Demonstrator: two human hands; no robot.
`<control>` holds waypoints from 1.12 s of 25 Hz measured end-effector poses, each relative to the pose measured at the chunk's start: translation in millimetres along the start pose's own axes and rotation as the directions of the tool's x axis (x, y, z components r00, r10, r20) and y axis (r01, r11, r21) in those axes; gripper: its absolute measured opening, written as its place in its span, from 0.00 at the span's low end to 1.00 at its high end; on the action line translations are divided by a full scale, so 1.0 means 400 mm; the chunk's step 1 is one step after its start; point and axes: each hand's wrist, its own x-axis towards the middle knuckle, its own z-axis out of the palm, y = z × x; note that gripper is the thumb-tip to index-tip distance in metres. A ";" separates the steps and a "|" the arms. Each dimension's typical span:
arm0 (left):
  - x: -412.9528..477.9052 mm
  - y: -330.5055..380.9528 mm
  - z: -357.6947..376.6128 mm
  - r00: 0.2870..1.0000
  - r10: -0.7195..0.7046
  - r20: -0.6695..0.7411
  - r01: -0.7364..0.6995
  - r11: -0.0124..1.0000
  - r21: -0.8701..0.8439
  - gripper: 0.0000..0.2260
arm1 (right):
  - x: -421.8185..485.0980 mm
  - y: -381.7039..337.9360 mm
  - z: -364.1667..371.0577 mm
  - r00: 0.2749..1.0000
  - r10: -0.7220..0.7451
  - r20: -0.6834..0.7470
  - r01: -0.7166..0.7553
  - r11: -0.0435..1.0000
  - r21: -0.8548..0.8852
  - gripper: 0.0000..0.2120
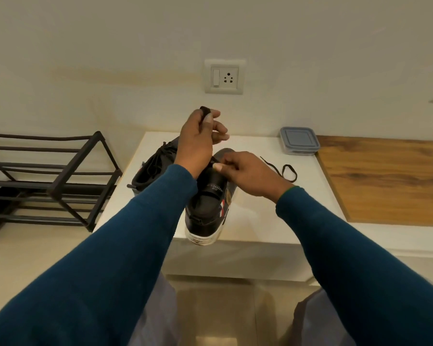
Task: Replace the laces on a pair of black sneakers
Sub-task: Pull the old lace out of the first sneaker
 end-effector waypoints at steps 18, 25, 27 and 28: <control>-0.037 -0.025 0.082 0.880 -0.372 0.297 0.388 0.922 0.005 0.22 | -0.013 0.056 -0.060 0.939 0.213 -0.270 -0.196 0.977 0.087 0.11; 0.000 0.015 0.084 0.995 -0.088 -0.037 0.086 0.995 -0.057 0.14 | -0.035 -0.004 -0.058 0.993 0.092 -0.067 -0.087 0.994 0.070 0.15; -0.006 0.002 0.068 0.997 0.020 0.079 -0.047 0.932 0.359 0.16 | -0.036 -0.004 -0.089 0.986 0.056 -0.157 -0.026 0.982 0.188 0.10; -0.011 -0.006 0.064 0.988 -0.013 0.156 -0.056 0.901 0.430 0.18 | -0.036 0.000 -0.106 0.966 0.042 -0.255 0.011 0.979 0.203 0.08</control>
